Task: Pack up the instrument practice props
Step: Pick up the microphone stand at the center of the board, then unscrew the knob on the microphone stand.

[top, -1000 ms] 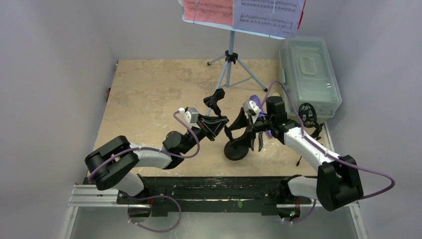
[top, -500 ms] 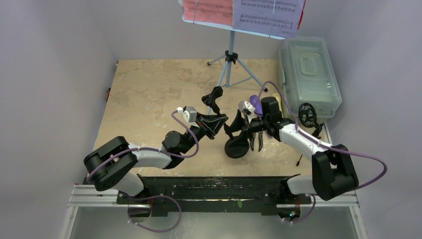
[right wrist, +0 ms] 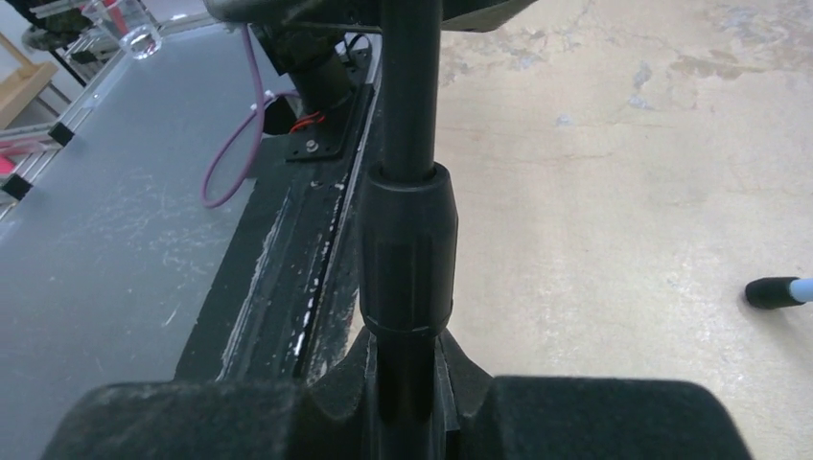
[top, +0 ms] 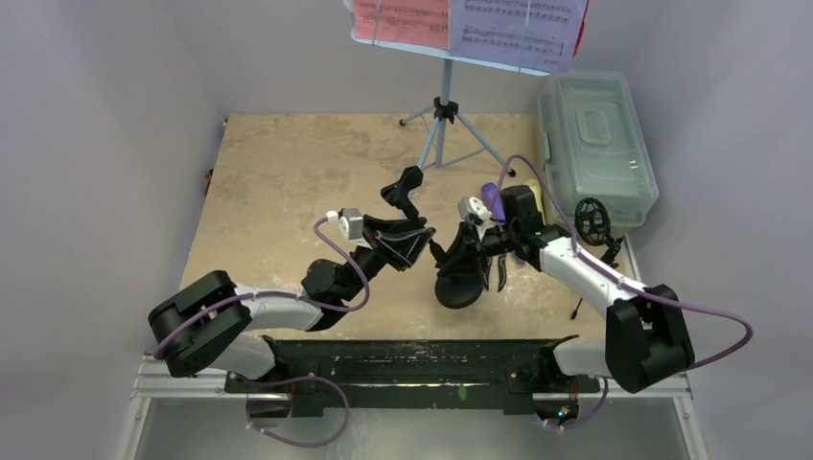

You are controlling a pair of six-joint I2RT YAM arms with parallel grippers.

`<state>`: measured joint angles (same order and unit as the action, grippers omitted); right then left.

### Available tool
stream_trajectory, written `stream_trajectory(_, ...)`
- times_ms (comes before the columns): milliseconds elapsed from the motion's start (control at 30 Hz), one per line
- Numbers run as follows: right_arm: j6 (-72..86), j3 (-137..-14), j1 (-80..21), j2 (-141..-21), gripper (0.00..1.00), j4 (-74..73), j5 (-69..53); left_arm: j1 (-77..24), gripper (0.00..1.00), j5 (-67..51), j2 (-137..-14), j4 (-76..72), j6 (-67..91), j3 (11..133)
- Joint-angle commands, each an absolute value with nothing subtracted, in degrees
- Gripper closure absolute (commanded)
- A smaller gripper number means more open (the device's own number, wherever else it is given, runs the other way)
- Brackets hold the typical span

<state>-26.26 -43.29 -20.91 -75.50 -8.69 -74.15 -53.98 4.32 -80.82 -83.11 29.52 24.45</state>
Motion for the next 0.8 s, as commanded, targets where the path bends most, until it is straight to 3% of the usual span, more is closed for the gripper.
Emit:
stream_trajectory(0,-29.82,-47.16,-21.1,-71.99,1.0,-12.56,-76.41,-53.57,0.43,9.72,-77.46,-101.68,33.35,20.1)
stream_trajectory(67,-33.95,-48.3,-20.97,-71.46,1.0,-16.89,-75.43,-53.53,0.19,10.88,-75.7,-99.73,35.32,17.41)
stream_trajectory(133,-37.68,-49.03,-20.68,-70.93,1.0,-20.24,-74.75,-53.44,0.11,10.6,-73.69,-96.5,36.23,14.77)
stream_trajectory(300,-43.66,-49.83,-20.44,-70.31,1.0,-25.15,-73.15,-53.44,0.08,0.88,-71.58,-91.75,34.04,10.7)
stream_trajectory(433,-48.83,-49.95,-20.47,-70.83,1.0,-28.84,-75.03,-53.44,0.1,-9.34,-75.3,-97.16,29.03,10.16)
stream_trajectory(767,-50.98,-47.33,-19.94,-70.53,1.0,-27.8,-78.18,-53.53,0.11,-13.62,-84.71,-101.87,20.72,16.08)
